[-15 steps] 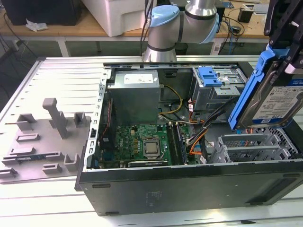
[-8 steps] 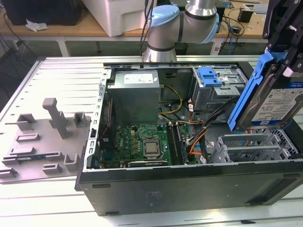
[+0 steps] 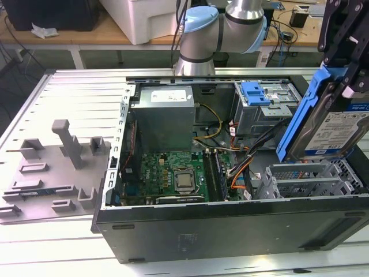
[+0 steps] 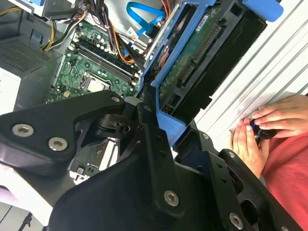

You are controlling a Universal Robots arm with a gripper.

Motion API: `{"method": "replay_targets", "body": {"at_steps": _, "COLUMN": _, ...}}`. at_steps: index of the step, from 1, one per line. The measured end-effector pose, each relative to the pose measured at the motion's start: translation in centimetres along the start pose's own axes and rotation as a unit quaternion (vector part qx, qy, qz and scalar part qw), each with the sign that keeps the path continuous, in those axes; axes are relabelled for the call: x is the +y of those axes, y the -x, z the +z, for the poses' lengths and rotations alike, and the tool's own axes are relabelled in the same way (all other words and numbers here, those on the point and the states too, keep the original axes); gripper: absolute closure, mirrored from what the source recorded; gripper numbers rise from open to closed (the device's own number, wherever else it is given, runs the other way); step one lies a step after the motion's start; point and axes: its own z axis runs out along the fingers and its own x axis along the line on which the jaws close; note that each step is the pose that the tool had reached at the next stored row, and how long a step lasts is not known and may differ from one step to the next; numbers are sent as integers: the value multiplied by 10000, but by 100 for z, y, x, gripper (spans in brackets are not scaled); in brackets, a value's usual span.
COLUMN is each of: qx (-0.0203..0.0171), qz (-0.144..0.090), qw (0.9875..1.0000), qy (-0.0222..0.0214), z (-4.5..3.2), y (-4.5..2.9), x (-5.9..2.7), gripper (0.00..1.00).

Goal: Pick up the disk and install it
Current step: 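Insert the disk into the insertion slot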

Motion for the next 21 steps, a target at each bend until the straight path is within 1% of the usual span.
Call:
{"method": "replay_targets", "body": {"at_steps": 13, "qx": 0, "qz": 0, "qw": 10000, "qy": 0, "z": 71, "y": -2, "x": -2, "gripper": 63}}
{"method": "replay_targets", "body": {"at_steps": 21, "qx": -1, "qz": 30, "qw": 10000, "qy": -1, "z": 94, "y": -12, "x": -1, "gripper": 63}}
